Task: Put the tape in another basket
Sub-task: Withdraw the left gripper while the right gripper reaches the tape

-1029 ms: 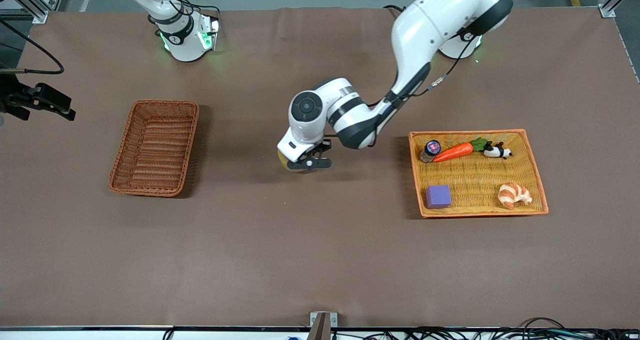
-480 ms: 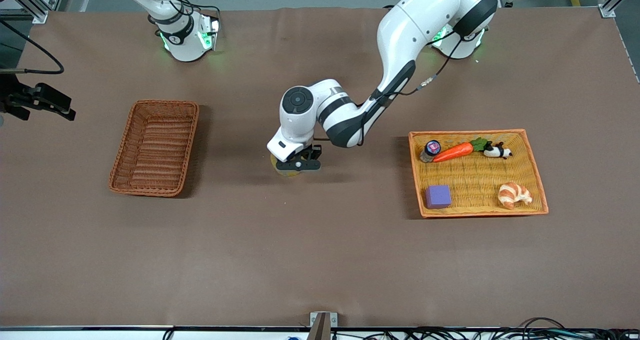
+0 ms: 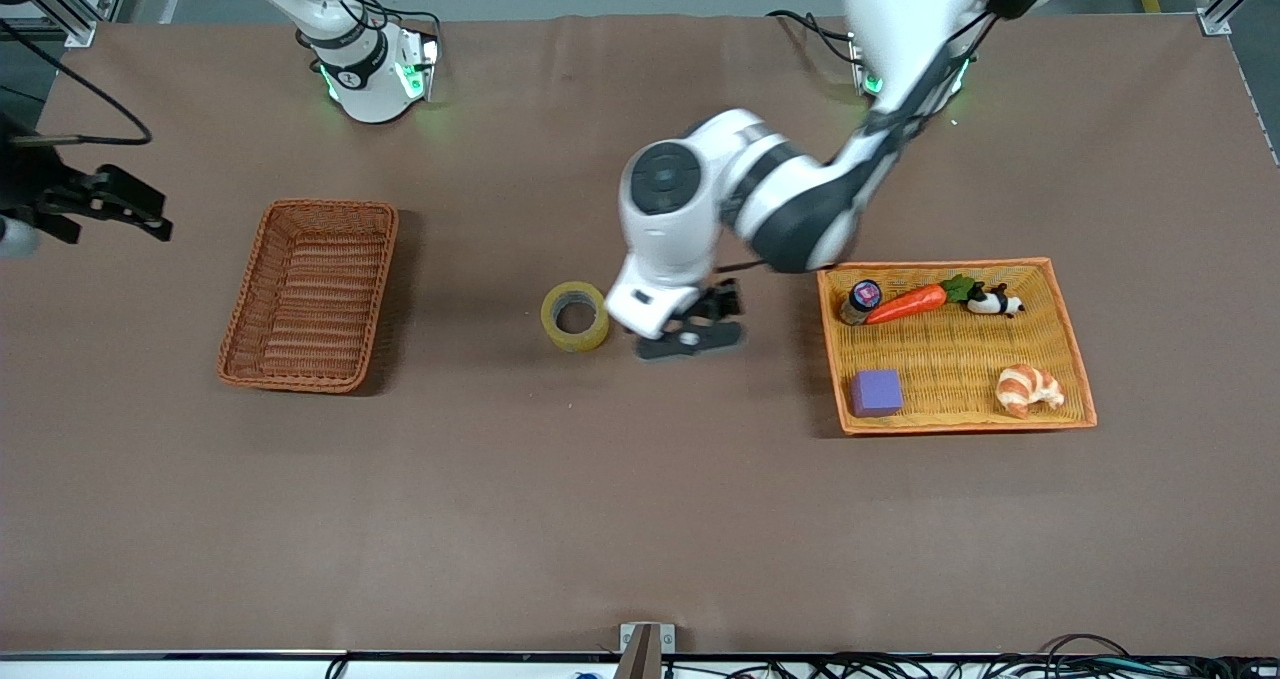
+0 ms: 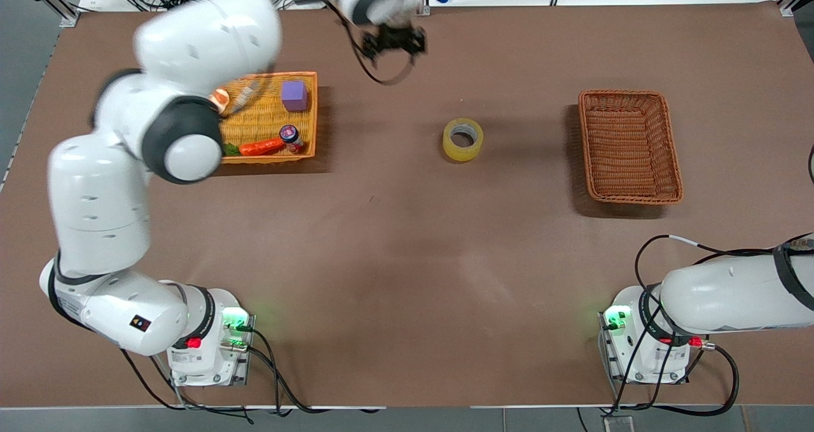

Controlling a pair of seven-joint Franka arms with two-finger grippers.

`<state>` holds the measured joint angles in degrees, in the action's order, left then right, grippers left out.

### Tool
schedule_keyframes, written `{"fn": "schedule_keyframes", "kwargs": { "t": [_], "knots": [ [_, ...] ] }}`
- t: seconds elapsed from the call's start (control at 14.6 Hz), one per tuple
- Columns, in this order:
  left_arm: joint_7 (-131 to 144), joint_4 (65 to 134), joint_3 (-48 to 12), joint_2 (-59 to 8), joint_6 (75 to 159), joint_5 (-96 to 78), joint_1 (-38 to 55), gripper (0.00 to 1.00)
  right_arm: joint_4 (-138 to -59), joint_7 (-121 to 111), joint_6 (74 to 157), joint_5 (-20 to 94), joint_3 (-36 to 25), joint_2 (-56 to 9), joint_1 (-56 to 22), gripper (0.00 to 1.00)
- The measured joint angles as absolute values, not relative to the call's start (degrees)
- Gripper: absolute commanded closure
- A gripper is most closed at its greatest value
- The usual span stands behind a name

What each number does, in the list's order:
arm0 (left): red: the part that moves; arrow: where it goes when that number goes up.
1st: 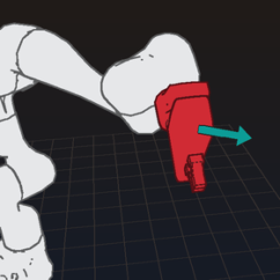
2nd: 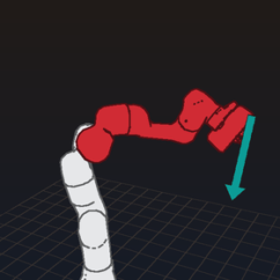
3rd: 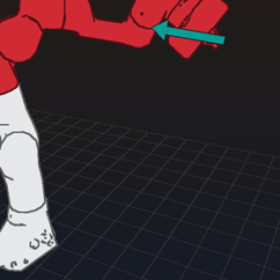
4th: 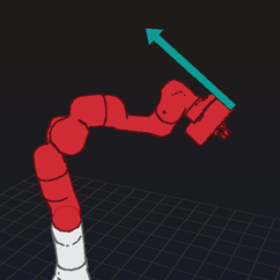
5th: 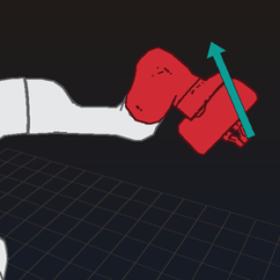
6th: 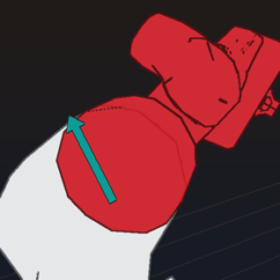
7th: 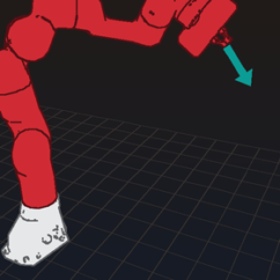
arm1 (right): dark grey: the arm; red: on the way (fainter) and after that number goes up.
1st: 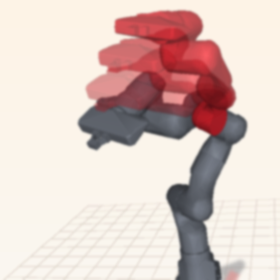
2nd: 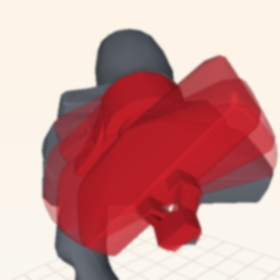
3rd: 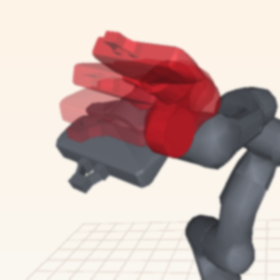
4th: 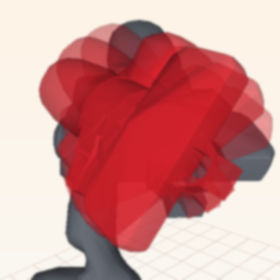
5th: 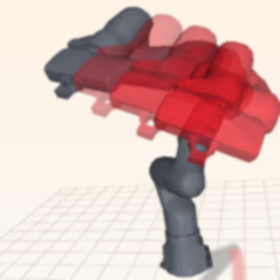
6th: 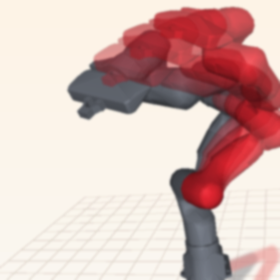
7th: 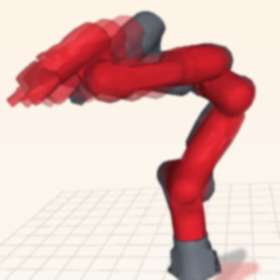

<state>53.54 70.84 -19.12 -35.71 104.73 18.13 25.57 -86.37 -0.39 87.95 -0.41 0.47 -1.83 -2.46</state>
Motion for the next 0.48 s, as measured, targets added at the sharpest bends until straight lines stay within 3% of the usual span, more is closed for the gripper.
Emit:
{"fn": "schedule_keyframes", "kwargs": {
  "t": [0.48],
  "knots": [
    [36.97,81.84,-19.35,-19.68,104.44,11.27,10.11,0.0,-94.94,16.62,103.64,-0.25,13.38,-7.34,-6.38,0.0]
  ]
}}
